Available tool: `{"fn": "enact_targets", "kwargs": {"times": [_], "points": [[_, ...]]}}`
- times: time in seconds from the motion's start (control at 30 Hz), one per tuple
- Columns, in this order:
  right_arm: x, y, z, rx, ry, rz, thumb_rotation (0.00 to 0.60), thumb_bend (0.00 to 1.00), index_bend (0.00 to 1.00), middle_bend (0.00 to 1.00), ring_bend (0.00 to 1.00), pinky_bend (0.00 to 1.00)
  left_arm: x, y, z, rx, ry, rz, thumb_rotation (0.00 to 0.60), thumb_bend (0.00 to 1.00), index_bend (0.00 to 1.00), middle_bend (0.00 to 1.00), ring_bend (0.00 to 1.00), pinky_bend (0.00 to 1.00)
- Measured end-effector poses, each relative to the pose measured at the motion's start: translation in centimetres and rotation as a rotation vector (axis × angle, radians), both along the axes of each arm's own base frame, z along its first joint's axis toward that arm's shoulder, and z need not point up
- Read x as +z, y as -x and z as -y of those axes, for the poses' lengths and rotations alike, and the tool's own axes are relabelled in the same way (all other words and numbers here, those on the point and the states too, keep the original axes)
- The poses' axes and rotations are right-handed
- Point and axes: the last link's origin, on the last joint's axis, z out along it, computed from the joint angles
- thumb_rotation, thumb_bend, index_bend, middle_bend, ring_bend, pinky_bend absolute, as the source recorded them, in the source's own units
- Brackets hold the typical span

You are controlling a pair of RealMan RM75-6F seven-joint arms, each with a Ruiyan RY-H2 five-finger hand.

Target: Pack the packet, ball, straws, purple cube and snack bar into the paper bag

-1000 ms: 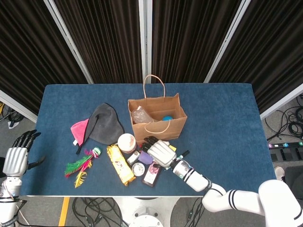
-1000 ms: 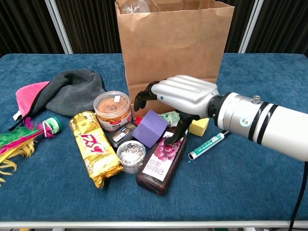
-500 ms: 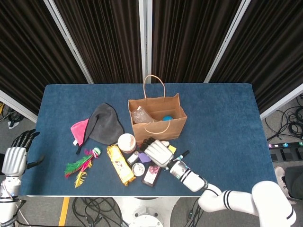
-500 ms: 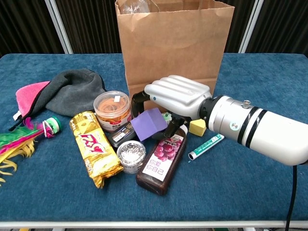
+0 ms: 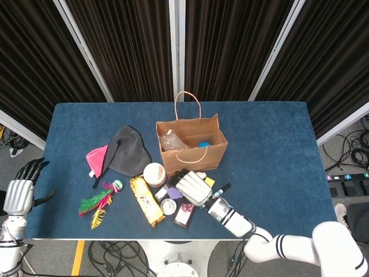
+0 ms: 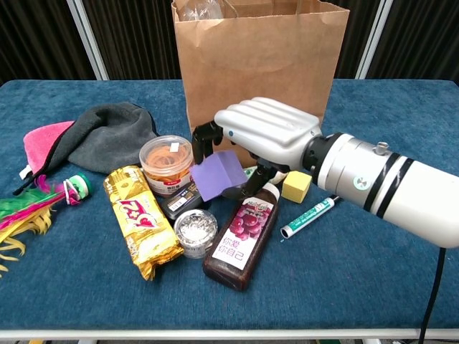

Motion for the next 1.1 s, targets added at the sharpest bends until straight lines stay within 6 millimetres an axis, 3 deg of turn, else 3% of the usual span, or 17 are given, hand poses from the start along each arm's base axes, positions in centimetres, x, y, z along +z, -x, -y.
{"fn": "enact_targets", "kwargs": {"times": [0.27,0.43,0.6,0.77,0.9,1.1], "points": [[3.8,-3.3,-2.9,0.086,-0.003,0.138,0.6,0.21,0.48,0.43,0.31,0.38,-0.5,-0.7,-0.1,-0.021,0.009,-0.003,0.6,0.26,0.24,0.23,0.15,0.21],[8.0,-6.8,-4.8,0.191,0.047,0.288,0.6,0.21,0.48,0.43,0.31,0.38,-0.6,-1.1,-0.2,-0.034,0.01,-0.007,0.6,0.26,0.24,0.23,0.15,0.21],[12.3,-9.0,-5.2,0.266,0.162,0.442,0.6,0.21,0.48,0.43,0.31,0.38,-0.3,-1.4,-0.3,-0.042,0.008,-0.013,0.6,0.26,0.24,0.23,0.15,0.21],[16.1,-9.7,-3.9,0.294,0.327,0.542,0.6,0.21,0.48,0.43,0.31,0.38,-0.4,-1.6,-0.3,-0.046,0.013,-0.017,0.6,0.26,0.24,0.23,0.15,0.21],[18.5,-9.3,-1.5,0.275,0.458,0.541,0.6,0.21,0.48,0.43,0.31,0.38,-0.6,-1.7,-0.4,-0.049,0.022,-0.016,0.6,0.26,0.24,0.23,0.15,0.21],[19.3,-6.8,2.3,0.154,0.576,0.45,0.6,0.22,0.48,0.43,0.31,0.38,-1.0,-2.2,-0.5,-0.071,0.033,-0.007,0.6,0.26,0.24,0.23,0.15,0.21]]}}
